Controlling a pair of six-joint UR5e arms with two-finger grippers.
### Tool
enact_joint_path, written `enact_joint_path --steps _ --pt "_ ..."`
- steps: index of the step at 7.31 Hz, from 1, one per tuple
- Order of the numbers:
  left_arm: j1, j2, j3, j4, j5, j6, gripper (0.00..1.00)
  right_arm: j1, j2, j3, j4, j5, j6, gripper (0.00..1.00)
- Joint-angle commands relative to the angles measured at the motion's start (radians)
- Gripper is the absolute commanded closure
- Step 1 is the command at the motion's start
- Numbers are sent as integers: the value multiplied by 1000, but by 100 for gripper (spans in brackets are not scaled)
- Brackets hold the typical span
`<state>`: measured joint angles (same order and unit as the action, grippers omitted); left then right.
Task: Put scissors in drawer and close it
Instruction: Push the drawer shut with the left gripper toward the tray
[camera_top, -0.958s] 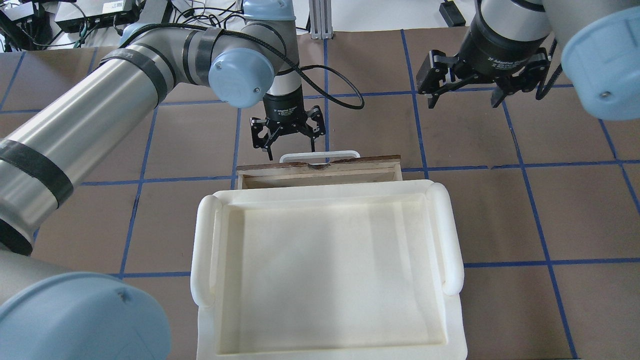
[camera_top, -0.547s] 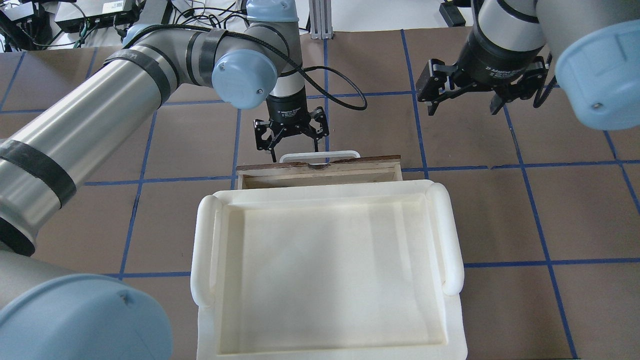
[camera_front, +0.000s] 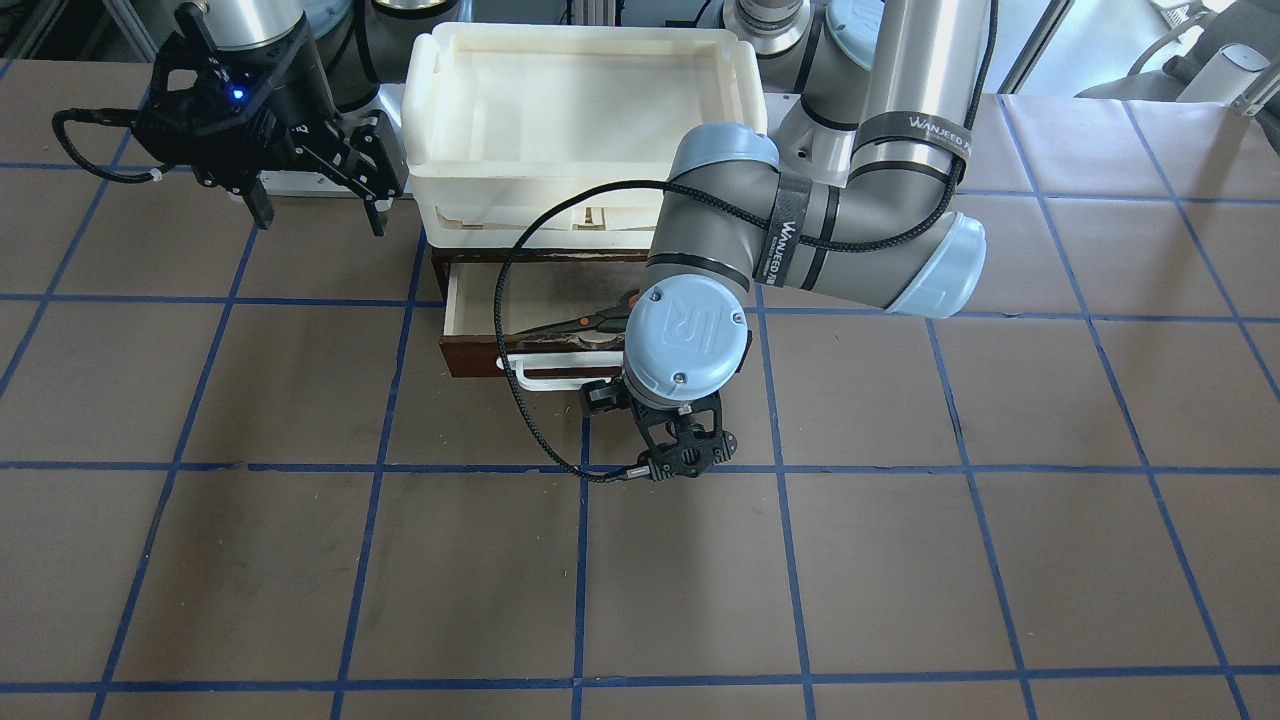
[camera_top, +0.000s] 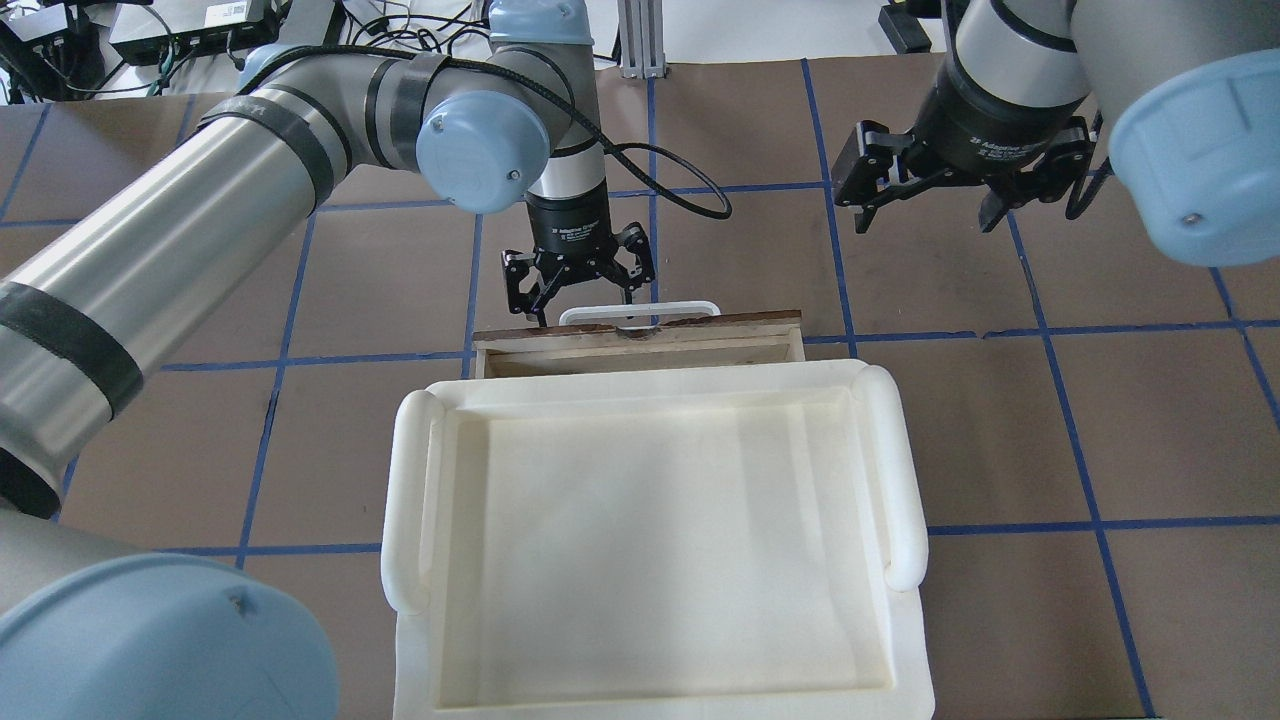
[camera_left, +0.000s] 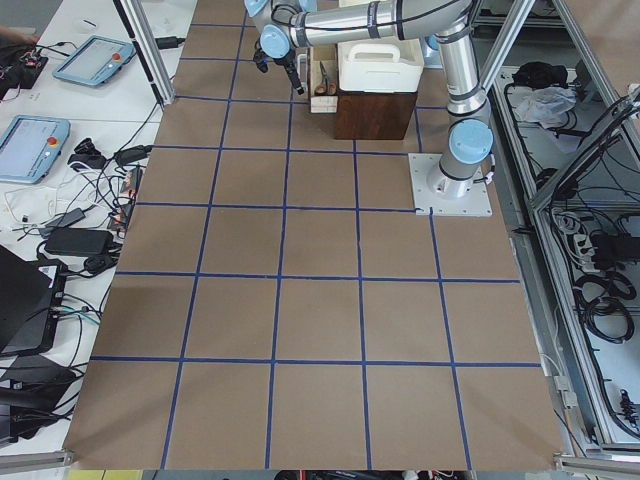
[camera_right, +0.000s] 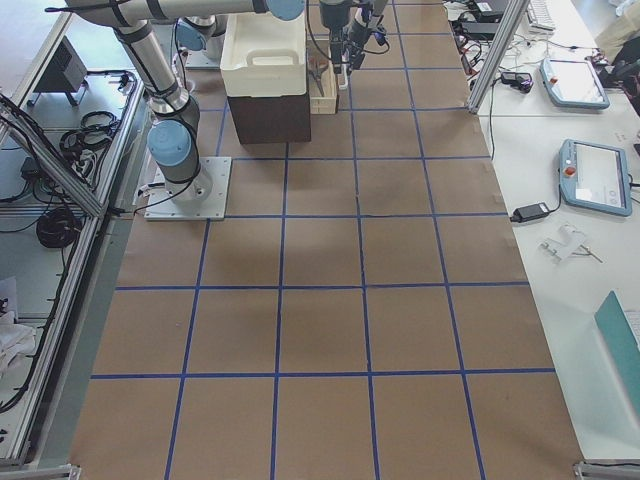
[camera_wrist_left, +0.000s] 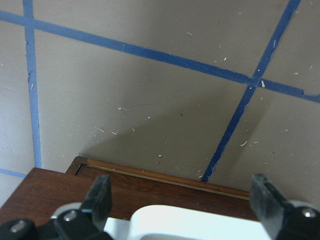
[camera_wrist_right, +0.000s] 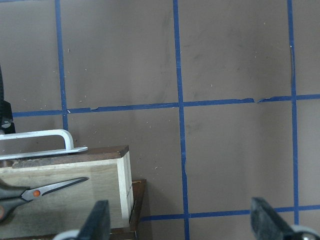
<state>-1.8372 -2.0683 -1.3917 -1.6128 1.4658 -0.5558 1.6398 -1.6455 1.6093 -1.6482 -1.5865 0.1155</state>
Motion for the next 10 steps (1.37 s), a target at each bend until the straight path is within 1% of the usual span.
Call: enact_joint_path --steps 1,4,6,7,8,10 --pt "1 3 0 -42 -13 -19 0 0 7 -23 -4 2 0 0" --pt "1 22 -1 -104 -13 -19 0 -8 9 -37 -2 0 0 0" --pt "-2 17 -9 -111 -13 -26 0 -14 12 -49 -4 0 0 0" --pt "-7 14 -9 -117 -15 -30 0 -14 33 -69 -2 2 0 0" --pt "-8 16 -10 -143 -13 -50 0 -12 36 -78 -2 2 0 0" --pt "-10 19 -15 -160 -13 -55 0 -12 35 -77 -1 0 0 0"
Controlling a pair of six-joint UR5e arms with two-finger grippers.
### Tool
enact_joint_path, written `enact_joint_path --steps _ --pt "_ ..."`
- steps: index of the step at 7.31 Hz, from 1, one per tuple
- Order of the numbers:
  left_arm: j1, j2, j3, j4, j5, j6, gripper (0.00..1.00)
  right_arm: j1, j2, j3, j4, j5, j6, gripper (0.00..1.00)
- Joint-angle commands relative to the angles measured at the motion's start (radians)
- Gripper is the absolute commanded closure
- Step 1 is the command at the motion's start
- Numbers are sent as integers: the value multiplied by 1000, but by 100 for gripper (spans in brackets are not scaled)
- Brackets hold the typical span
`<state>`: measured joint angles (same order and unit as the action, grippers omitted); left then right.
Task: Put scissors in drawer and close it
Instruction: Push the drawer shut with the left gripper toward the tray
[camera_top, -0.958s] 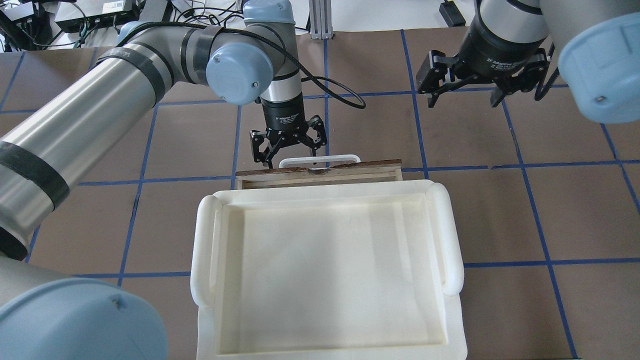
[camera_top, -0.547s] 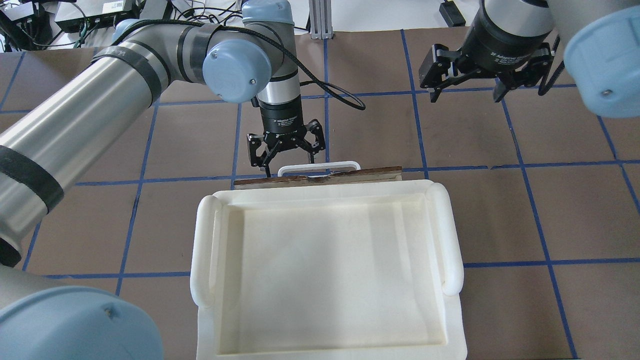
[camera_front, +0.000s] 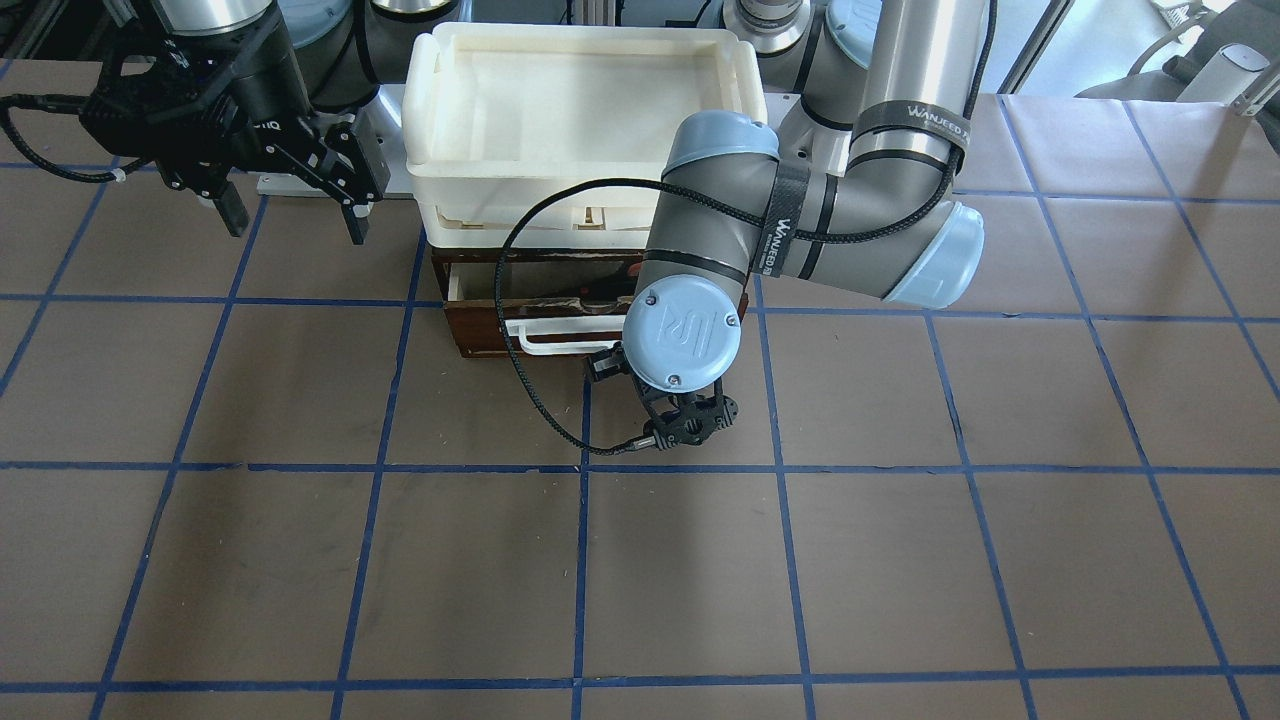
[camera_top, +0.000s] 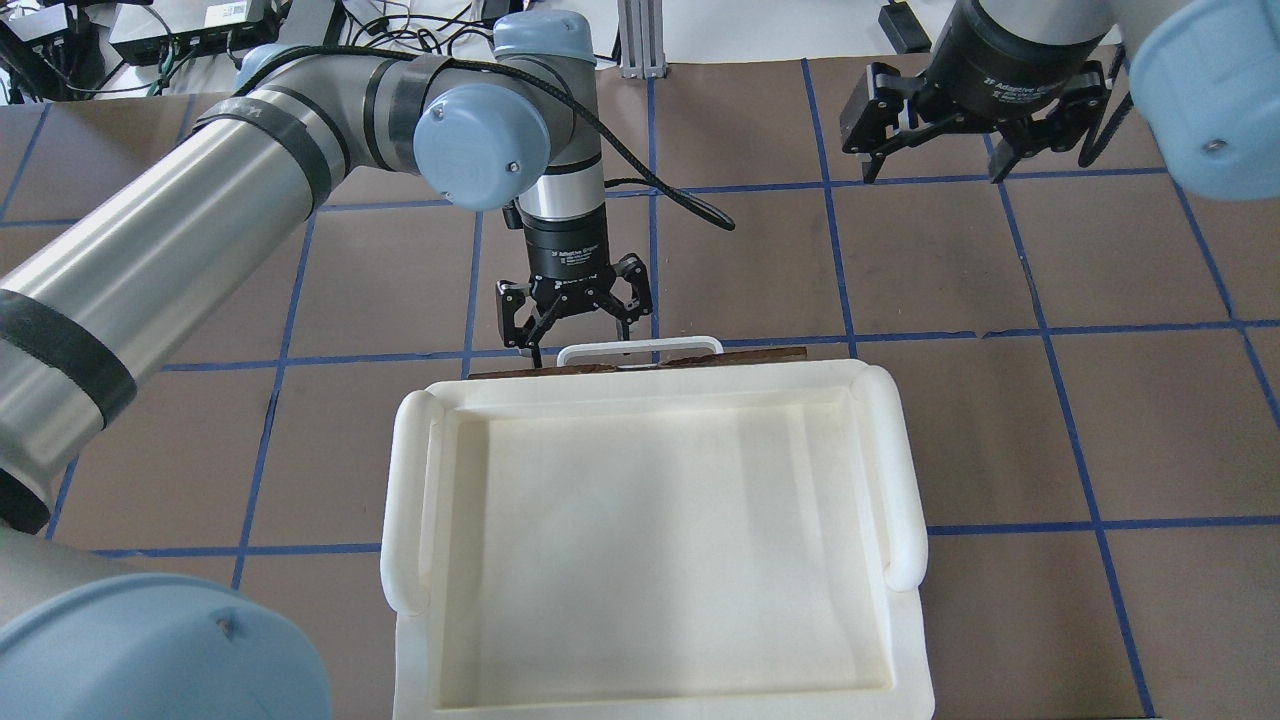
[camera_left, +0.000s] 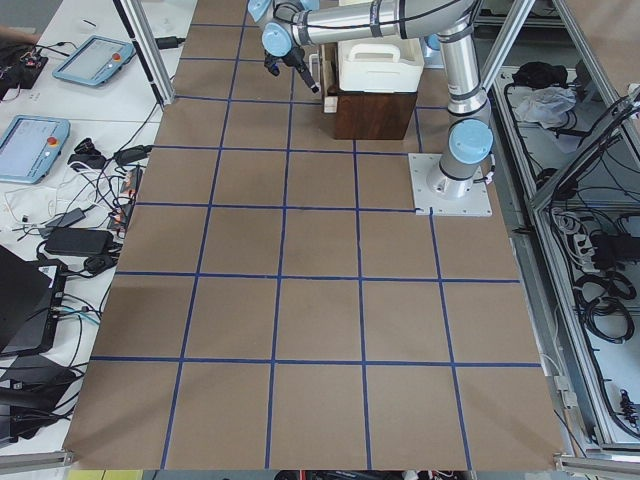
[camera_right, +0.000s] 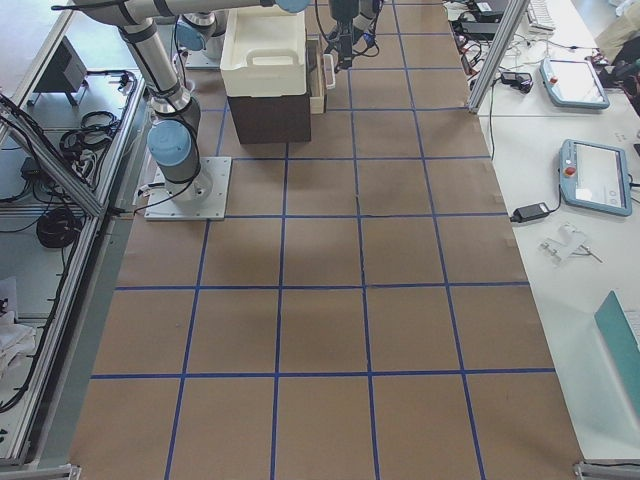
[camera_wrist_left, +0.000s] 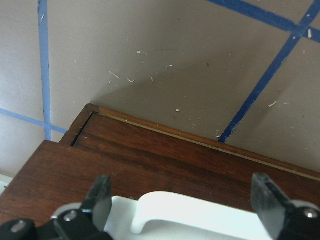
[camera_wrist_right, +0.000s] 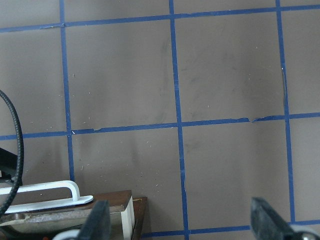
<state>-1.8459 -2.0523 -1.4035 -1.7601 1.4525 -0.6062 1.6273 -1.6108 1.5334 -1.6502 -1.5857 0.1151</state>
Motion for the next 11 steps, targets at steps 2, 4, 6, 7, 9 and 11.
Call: enact_joint_path --steps 2,4,6,7,9,11 --pt "-1 4 -11 -50 -4 -6 0 0 0 -1 3 -4 0 0" --pt "-1 -5 -14 -58 -4 -47 0 0 0 1 4 0 0 0" --pt "-3 -5 -15 -90 -6 -56 0 0 0 2 4 -2 0 0" --pt "-4 -6 -15 -90 -9 -91 0 0 0 2 6 -5 0 0" --pt "-6 -9 -15 -105 -8 -95 0 0 0 4 6 -5 0 0" --pt "-9 -11 -15 -118 -7 -95 0 0 0 4 6 -5 0 0"
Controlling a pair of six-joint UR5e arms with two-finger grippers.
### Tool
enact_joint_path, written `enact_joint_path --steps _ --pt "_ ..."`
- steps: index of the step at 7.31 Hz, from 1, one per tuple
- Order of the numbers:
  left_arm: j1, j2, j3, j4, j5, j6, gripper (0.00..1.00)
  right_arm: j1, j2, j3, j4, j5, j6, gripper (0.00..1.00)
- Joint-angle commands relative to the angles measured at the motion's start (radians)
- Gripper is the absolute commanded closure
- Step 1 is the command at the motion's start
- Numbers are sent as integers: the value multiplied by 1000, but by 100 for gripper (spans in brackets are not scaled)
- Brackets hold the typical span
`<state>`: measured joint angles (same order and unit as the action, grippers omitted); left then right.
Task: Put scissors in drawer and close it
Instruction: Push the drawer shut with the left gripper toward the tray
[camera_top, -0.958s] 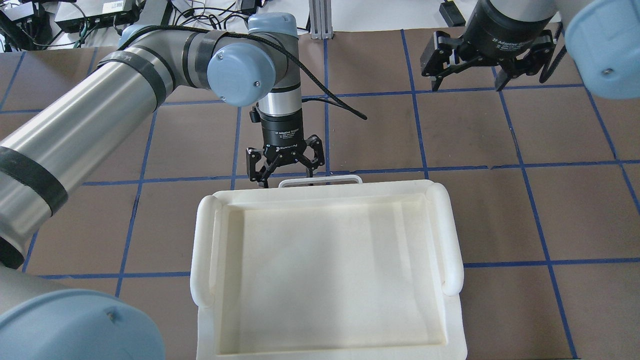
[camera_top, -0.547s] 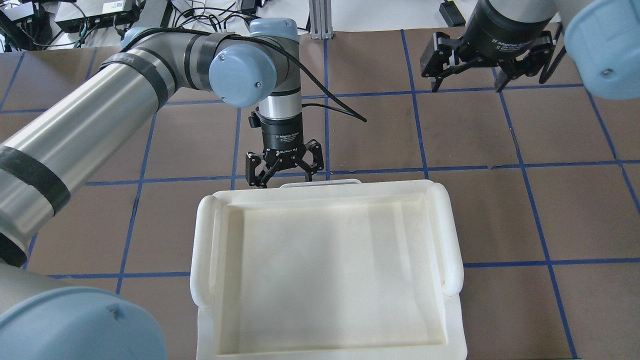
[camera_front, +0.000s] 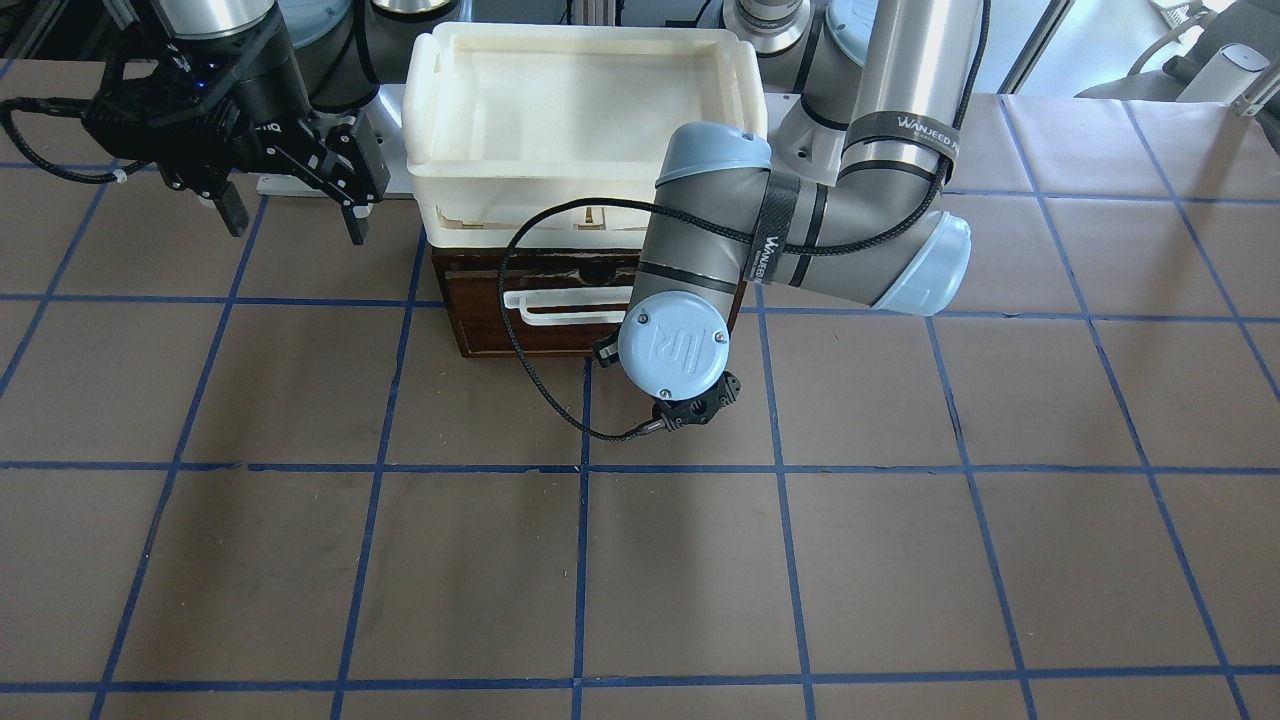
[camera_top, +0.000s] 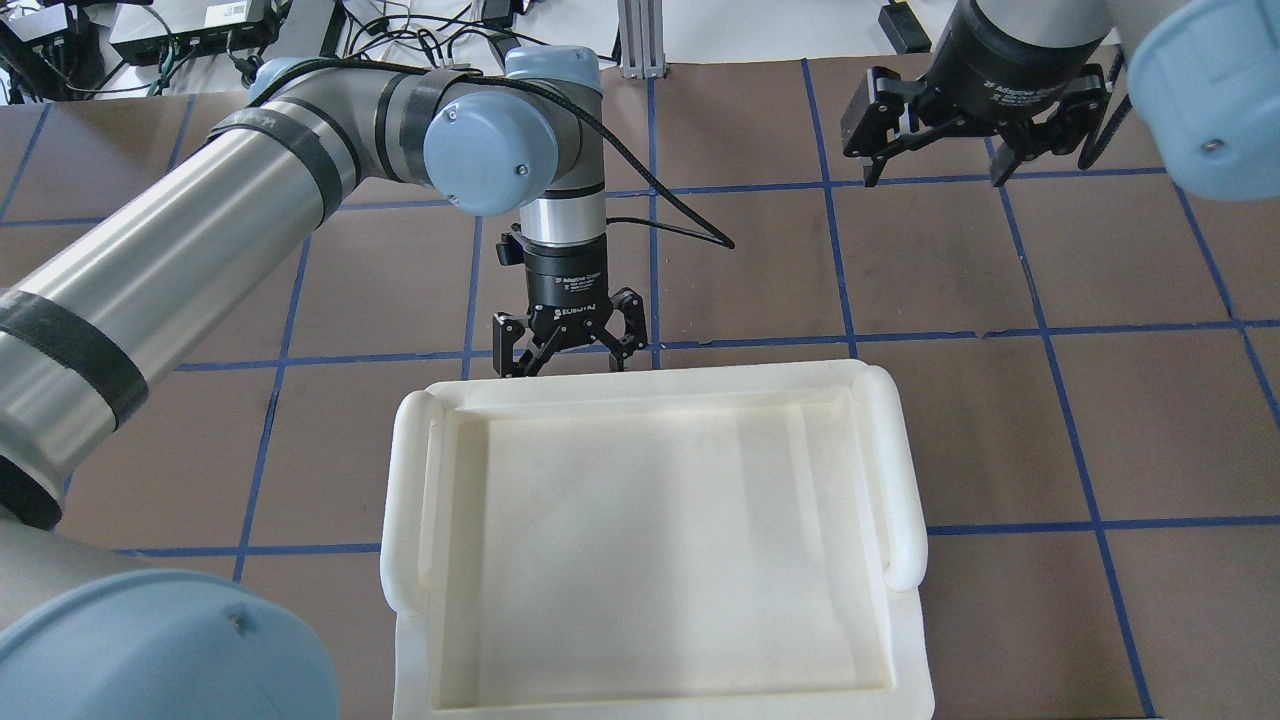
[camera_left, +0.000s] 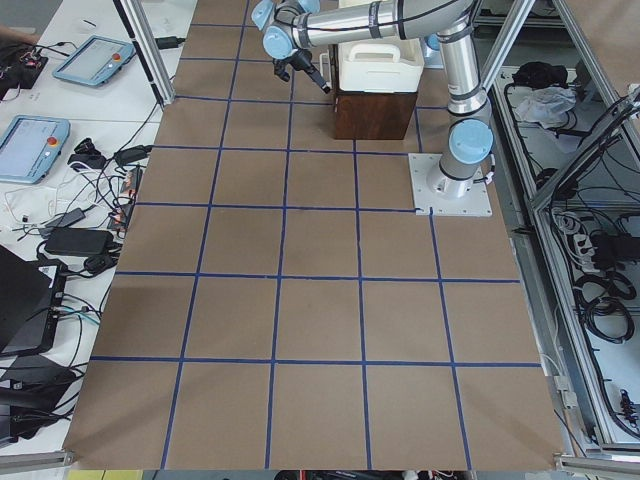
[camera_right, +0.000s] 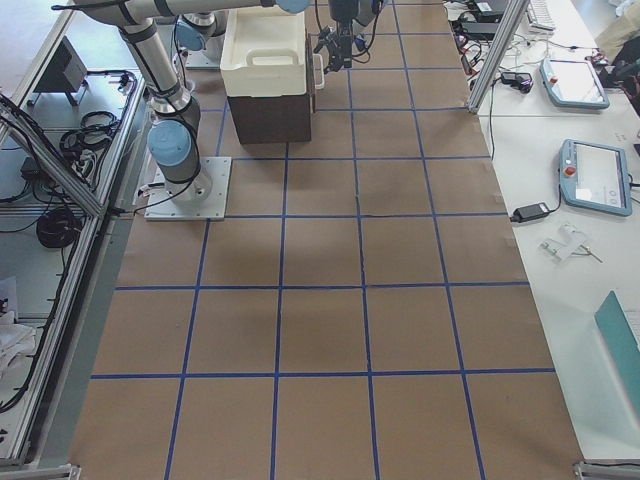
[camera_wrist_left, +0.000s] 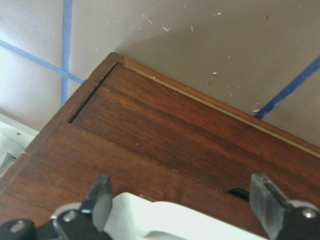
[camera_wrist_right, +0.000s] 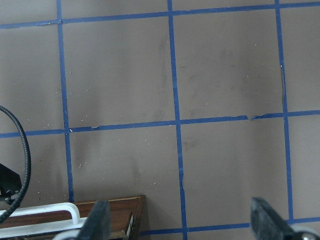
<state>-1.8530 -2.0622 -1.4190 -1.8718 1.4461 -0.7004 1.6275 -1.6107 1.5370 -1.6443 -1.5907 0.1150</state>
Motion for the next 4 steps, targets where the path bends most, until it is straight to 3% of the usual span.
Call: enact_joint_path --steps 1,4 --pt "-2 4 0 -13 2 -1 0 0 0 -1 1 0 0 0" --pt "-8 -3 -2 -29 0 -2 0 0 0 -1 0 0 0 0"
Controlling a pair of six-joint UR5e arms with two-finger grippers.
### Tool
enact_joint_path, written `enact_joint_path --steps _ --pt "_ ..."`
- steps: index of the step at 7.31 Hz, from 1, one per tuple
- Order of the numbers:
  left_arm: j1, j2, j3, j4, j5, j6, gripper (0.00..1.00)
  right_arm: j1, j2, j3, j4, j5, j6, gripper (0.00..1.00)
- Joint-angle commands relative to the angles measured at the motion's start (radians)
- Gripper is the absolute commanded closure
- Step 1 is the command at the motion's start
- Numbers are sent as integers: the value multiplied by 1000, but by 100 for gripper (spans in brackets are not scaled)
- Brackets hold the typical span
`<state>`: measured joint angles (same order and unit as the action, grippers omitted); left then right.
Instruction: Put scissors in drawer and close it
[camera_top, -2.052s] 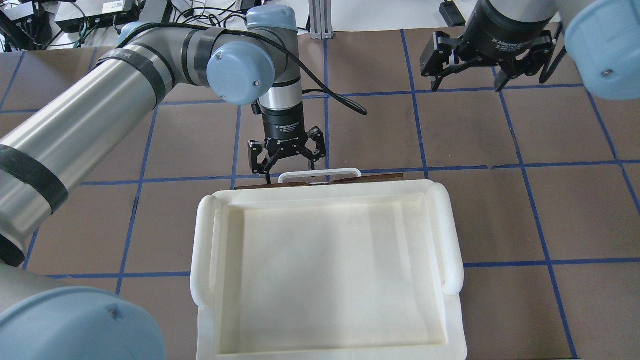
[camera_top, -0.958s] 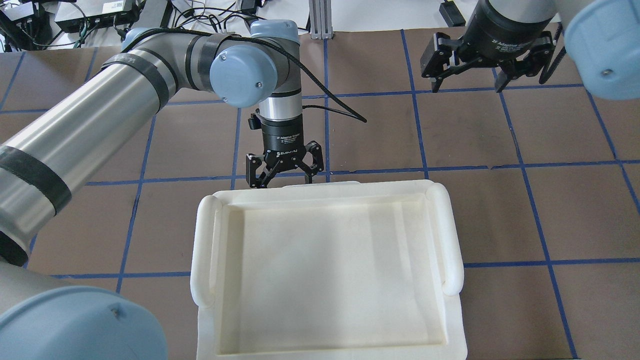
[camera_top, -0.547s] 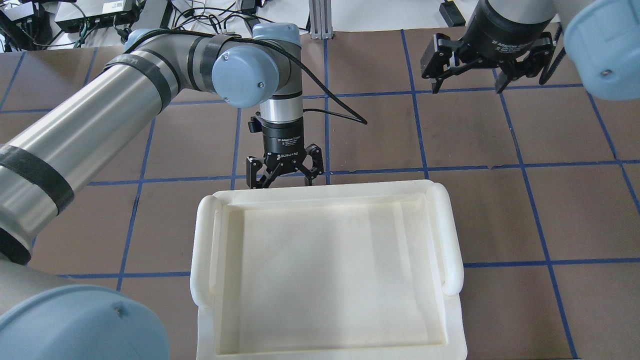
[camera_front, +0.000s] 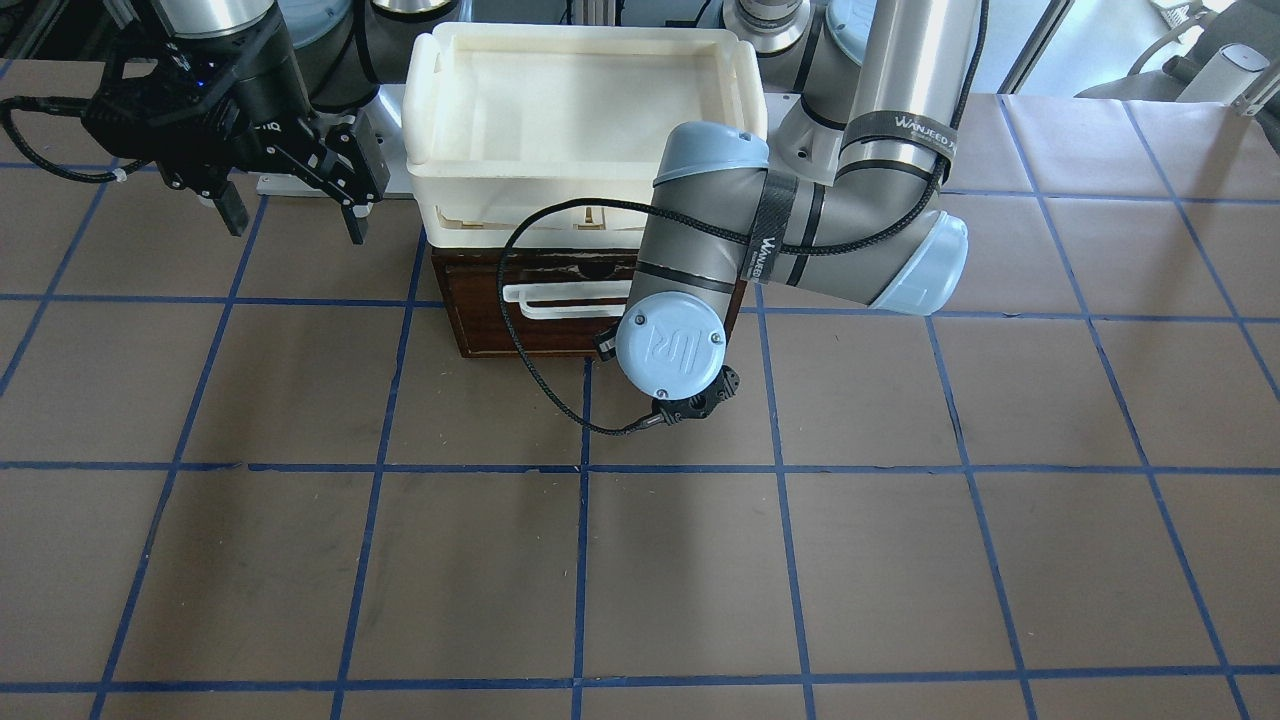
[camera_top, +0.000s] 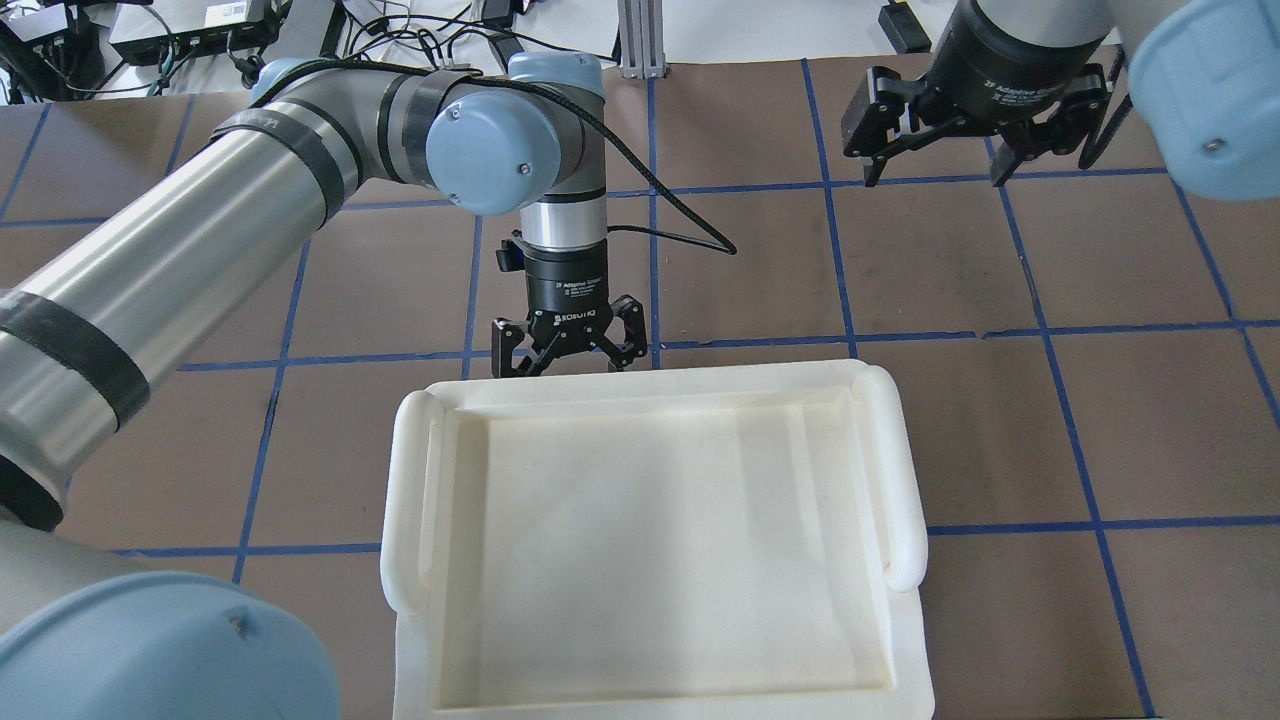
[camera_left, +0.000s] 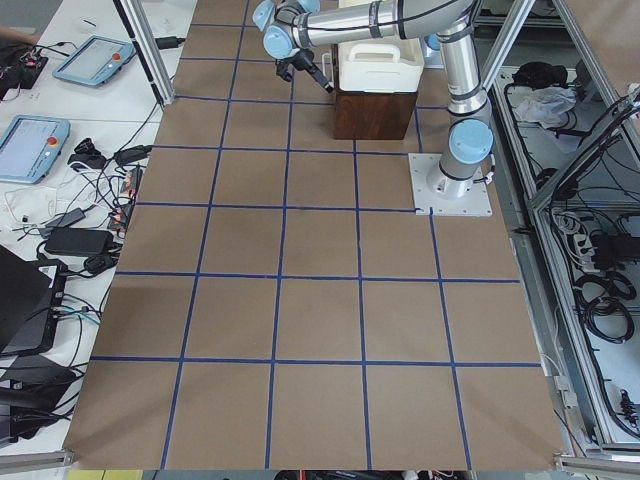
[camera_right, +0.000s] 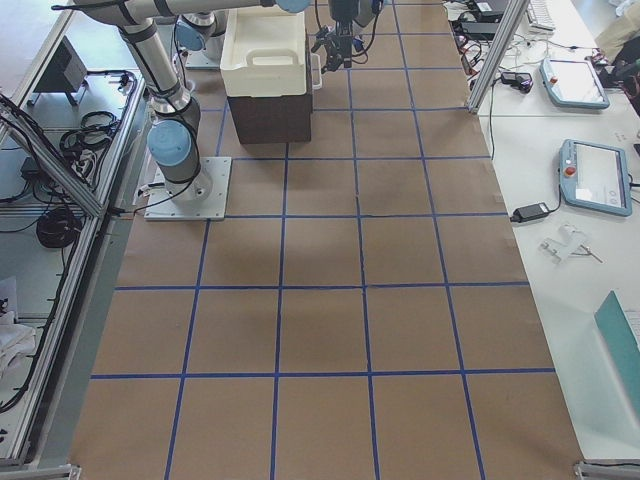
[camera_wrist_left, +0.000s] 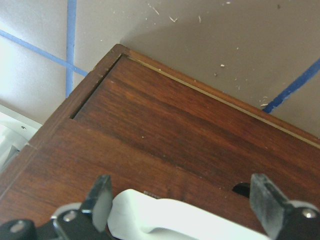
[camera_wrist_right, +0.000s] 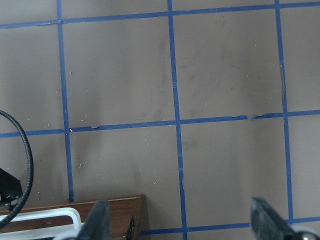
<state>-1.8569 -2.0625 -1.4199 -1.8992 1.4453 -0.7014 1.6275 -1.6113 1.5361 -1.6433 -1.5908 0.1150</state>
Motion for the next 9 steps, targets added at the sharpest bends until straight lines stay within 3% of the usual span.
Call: enact_joint_path --steps 1,3,5,6,7,8,9 --pt "-5 14 1 -3 4 -1 0 0 1 -1 0 0 0 0" --pt "-4 2 2 6 9 0 0 0 -1 -1 -1 0 0 0" --pt "19 14 19 110 10 14 0 0 -1 -1 -1 0 0 0" --pt "45 19 32 190 64 45 0 0 1 -1 -1 0 0 0" --pt "70 24 59 271 107 188 0 0 -1 -1 0 -2 0 0" --pt "114 53 106 305 168 420 0 0 -1 -1 0 -2 0 0" --pt "155 92 131 311 185 527 0 0 -1 -1 0 -2 0 0"
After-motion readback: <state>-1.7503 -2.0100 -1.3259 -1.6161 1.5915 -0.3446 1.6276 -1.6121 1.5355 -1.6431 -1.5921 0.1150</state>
